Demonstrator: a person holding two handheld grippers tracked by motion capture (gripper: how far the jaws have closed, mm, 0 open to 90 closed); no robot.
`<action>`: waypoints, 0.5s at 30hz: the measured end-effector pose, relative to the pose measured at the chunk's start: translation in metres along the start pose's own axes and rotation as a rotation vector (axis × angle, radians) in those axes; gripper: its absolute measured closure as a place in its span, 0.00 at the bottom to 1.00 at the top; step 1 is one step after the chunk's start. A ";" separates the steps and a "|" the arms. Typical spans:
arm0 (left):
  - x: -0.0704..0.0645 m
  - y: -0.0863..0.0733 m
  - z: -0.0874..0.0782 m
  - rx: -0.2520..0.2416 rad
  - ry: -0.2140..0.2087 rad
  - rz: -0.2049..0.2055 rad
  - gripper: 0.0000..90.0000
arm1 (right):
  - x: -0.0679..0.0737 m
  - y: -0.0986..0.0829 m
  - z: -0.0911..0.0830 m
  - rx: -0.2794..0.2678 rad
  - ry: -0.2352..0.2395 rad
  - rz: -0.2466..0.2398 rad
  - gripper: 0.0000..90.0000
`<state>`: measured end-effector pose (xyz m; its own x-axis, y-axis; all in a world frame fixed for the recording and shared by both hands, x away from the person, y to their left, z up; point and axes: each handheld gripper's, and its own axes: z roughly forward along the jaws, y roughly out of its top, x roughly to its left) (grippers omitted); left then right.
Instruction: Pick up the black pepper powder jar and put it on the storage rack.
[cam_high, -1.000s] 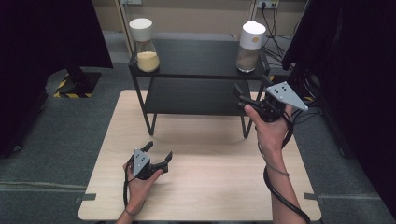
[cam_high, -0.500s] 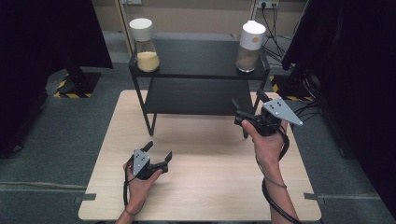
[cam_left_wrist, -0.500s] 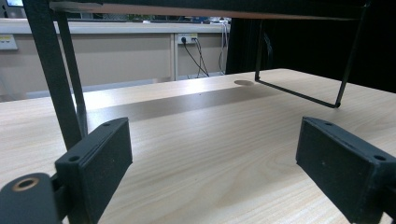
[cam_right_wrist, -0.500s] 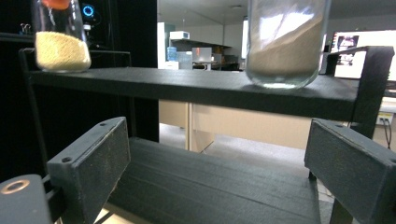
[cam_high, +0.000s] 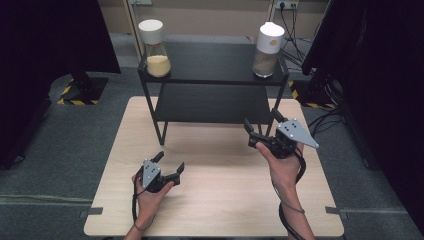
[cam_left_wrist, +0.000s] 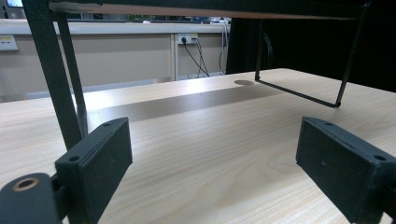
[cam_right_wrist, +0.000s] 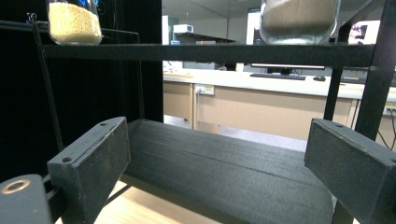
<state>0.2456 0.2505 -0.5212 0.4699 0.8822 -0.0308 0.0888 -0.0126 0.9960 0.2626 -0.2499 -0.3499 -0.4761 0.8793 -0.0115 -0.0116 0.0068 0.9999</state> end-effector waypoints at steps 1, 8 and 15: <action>0.000 0.000 0.000 0.000 0.000 -0.001 0.11 | 0.000 -0.002 -0.001 0.003 0.001 0.002 0.08; 0.000 0.000 0.000 0.001 0.003 -0.001 0.11 | -0.001 -0.016 -0.006 0.024 -0.002 0.016 0.08; 0.000 0.000 0.000 0.002 0.004 -0.001 0.11 | -0.003 -0.029 -0.011 0.050 -0.005 0.028 0.08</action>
<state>0.2456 0.2501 -0.5209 0.4660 0.8842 -0.0312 0.0909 -0.0128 0.9958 0.2552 -0.2579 -0.3787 -0.4712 0.8819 0.0167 0.0454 0.0054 0.9990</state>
